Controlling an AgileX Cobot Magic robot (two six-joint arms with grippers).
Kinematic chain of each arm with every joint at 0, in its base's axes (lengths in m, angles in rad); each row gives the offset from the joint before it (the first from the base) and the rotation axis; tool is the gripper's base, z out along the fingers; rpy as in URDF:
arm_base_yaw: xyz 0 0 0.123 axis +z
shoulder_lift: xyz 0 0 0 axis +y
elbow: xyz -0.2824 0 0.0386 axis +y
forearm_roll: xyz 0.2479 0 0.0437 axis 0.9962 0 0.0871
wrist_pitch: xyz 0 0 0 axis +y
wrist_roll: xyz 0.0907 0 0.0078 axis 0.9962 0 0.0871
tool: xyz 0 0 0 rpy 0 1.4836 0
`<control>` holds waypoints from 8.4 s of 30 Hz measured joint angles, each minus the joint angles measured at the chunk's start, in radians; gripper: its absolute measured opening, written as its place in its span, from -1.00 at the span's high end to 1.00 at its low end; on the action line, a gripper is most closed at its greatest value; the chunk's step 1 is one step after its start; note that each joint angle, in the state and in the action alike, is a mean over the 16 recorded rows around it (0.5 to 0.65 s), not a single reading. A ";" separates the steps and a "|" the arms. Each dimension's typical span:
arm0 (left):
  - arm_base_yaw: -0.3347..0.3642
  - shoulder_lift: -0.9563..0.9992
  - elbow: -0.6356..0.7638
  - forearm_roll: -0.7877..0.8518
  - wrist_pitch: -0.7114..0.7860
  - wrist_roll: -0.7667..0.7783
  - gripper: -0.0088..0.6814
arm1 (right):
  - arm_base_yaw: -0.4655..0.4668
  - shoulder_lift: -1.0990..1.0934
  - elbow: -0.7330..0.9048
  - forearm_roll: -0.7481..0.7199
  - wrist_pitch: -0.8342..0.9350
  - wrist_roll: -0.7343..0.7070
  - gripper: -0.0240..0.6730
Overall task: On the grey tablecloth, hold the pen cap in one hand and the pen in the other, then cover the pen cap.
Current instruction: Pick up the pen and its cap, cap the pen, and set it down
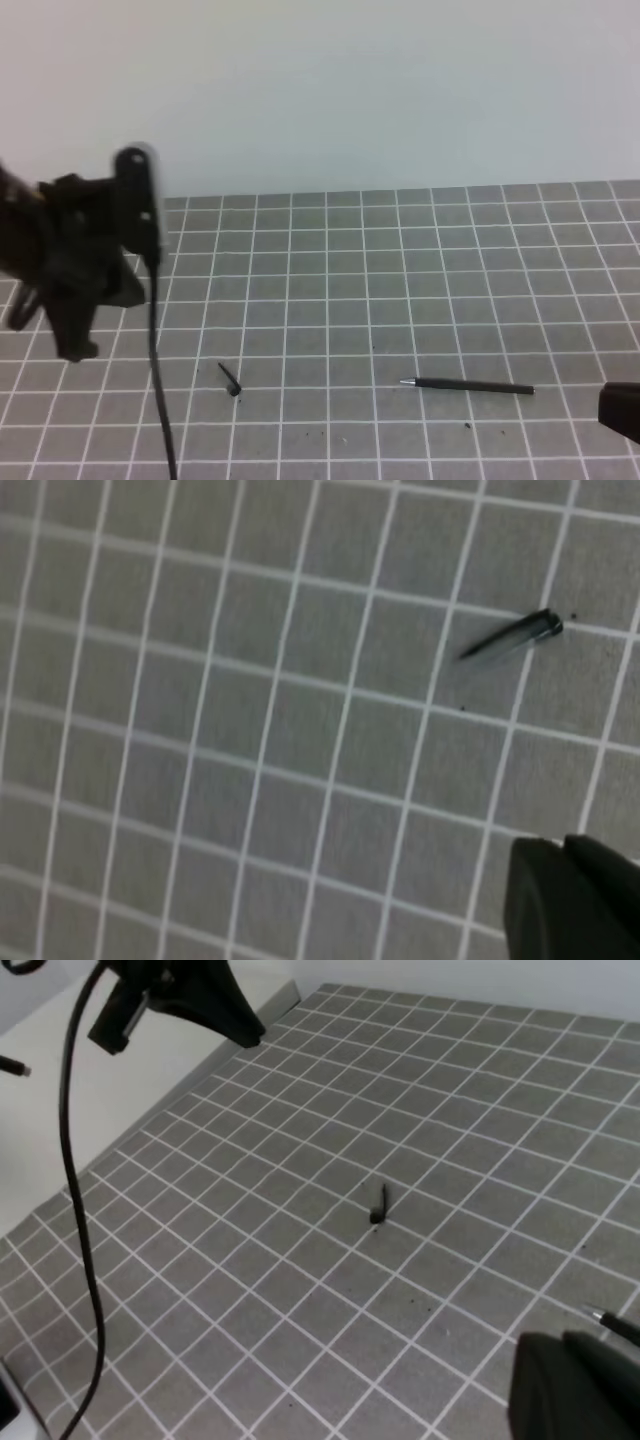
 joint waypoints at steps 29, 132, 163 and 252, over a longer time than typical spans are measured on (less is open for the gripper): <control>-0.262 0.322 -0.056 0.242 -0.163 -0.073 -0.06 | 0.042 0.022 0.012 -0.062 0.005 -0.002 0.91; -0.284 0.230 0.135 0.220 -0.366 -0.300 0.97 | 0.101 0.020 0.012 -0.122 0.064 0.029 0.91; -0.308 0.176 0.137 -0.079 -0.196 -0.520 0.97 | 0.101 0.020 0.011 -0.160 -0.018 0.137 0.91; -0.180 -0.044 0.266 -1.425 -0.603 -0.759 0.97 | 0.365 0.971 -0.451 -0.893 -0.243 -0.145 0.13</control>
